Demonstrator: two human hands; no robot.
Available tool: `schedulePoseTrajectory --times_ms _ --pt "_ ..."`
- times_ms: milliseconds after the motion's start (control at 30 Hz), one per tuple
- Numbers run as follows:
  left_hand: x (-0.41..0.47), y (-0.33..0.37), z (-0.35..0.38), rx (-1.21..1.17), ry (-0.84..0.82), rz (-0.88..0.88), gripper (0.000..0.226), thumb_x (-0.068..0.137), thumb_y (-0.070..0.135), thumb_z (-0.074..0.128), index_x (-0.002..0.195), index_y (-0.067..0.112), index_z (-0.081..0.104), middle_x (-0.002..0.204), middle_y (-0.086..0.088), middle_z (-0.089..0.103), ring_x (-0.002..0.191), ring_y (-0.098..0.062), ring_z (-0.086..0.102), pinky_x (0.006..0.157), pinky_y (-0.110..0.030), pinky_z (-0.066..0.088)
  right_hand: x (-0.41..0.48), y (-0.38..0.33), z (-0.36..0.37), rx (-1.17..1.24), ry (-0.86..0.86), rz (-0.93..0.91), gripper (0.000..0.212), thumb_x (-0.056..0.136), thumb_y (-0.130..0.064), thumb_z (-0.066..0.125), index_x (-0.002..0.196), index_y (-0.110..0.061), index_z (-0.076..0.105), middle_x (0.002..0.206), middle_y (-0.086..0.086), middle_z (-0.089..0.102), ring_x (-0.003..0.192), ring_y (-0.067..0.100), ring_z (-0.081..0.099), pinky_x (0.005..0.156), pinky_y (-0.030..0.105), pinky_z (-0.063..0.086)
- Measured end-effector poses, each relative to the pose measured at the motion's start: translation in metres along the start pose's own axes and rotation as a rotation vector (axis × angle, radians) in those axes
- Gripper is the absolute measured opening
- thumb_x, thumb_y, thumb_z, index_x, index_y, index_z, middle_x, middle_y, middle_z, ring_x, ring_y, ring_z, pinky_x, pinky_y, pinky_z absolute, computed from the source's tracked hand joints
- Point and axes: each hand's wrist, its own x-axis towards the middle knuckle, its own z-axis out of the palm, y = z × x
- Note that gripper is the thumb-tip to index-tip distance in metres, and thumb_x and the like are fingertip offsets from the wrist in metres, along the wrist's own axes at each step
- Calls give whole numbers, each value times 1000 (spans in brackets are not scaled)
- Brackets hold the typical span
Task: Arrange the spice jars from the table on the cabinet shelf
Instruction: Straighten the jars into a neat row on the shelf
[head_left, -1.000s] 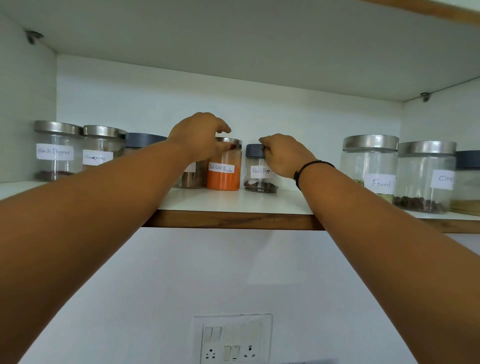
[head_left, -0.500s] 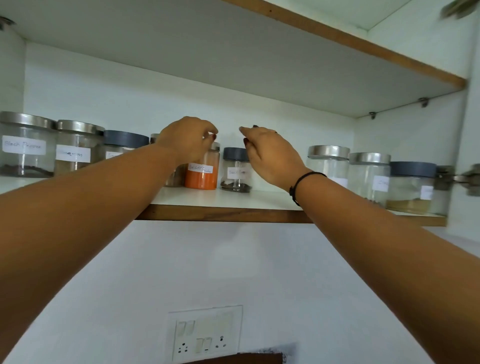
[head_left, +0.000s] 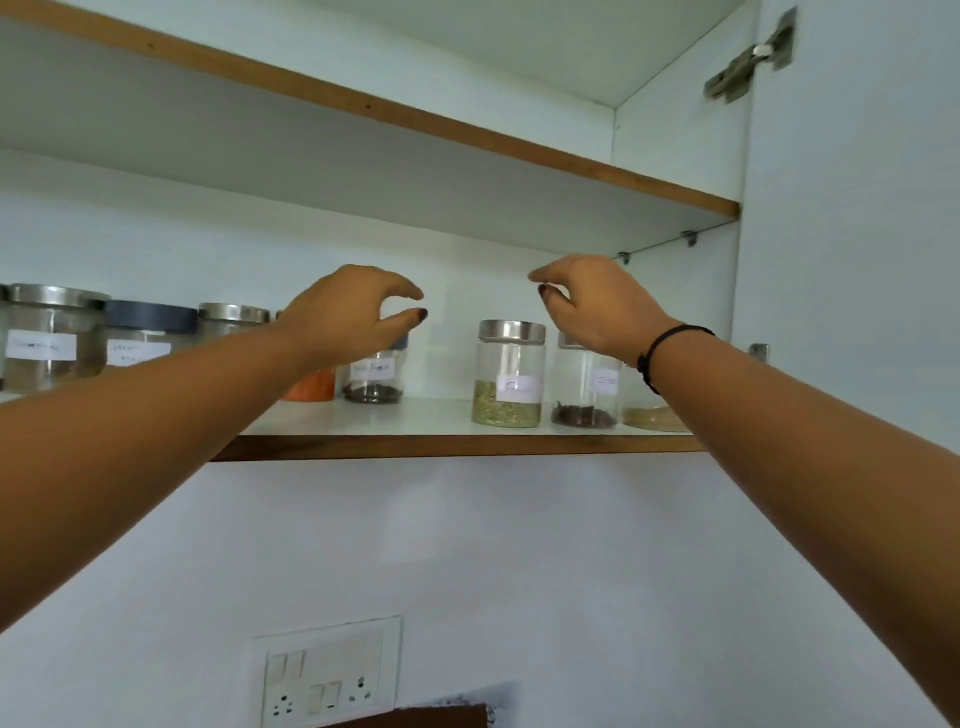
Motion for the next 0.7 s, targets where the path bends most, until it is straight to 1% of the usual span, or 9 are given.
schedulePoseTrajectory --times_ms 100,200,300,400,467,500,567,633,700 --pt "19 39 6 -56 18 36 50 97 50 51 140 25 53 140 2 58 123 -18 57 100 -35 44 -12 32 -1 38 -95 70 40 98 -22 47 135 -13 56 141 5 55 131 21 49 110 34 37" --pt "35 74 15 -30 -8 35 55 98 48 50 147 24 44 148 0 50 126 -22 55 105 -38 42 -17 57 -1 16 -193 103 44 99 -25 48 141 -14 49 147 6 48 136 23 44 113 36 34" --pt "48 97 24 -2 -86 -6 59 99 46 50 151 21 37 155 -3 42 139 -25 42 112 -39 35 -18 76 3 -12 -264 123 44 101 -26 46 143 -14 46 149 6 45 136 24 42 113 38 35" --pt "59 106 32 70 -198 -33 58 98 43 53 150 18 40 154 -5 43 140 -25 40 114 -40 33 -17 89 7 8 -273 119 42 100 -27 47 139 -13 51 145 6 50 131 25 47 109 38 38" --pt "62 107 38 83 -251 -45 52 98 42 55 143 15 50 145 -6 53 130 -24 50 106 -36 40 -16 93 12 22 -271 99 39 101 -27 48 135 -10 56 139 7 55 125 26 52 105 38 42" --pt "62 106 42 70 -262 -51 48 98 41 55 137 14 56 136 -7 60 119 -23 56 97 -33 44 -15 94 15 32 -269 89 37 101 -26 47 131 -9 60 134 8 59 120 27 55 102 39 45" --pt "62 103 49 18 -245 -61 41 96 40 58 125 12 65 118 -7 68 97 -18 58 79 -28 42 -14 96 23 67 -254 74 32 100 -24 47 121 -8 66 123 10 66 107 28 61 95 41 50" --pt "62 99 52 -33 -221 -77 38 95 38 61 122 12 68 112 -5 69 91 -16 58 75 -26 40 -13 96 29 119 -218 79 30 100 -23 49 118 -10 69 117 9 68 101 26 62 91 38 51" --pt "63 96 51 -40 -231 -85 37 94 35 63 122 11 68 112 -5 69 91 -16 58 75 -26 40 -11 94 31 142 -195 74 29 99 -24 51 118 -11 69 116 7 69 100 23 62 87 33 49"
